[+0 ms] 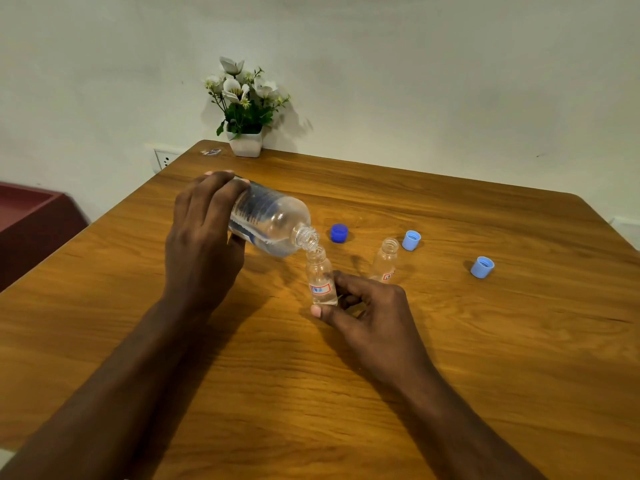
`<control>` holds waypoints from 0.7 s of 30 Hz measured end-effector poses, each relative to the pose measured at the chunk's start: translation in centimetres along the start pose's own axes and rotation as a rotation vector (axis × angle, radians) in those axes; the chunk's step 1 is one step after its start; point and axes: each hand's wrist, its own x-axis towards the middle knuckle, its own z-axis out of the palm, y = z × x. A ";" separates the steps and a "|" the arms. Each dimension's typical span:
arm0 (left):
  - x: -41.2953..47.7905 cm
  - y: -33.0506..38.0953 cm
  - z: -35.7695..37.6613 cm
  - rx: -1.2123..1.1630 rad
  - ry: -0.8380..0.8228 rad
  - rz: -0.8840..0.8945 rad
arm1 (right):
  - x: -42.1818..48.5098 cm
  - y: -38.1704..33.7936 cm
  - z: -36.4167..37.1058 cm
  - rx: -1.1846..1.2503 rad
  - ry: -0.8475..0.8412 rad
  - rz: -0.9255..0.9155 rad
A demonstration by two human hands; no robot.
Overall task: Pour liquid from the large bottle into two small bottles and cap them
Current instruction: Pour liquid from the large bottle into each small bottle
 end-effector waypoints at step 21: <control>0.2 0.0 -0.1 0.005 0.004 -0.001 | 0.0 -0.2 0.1 -0.012 -0.002 0.003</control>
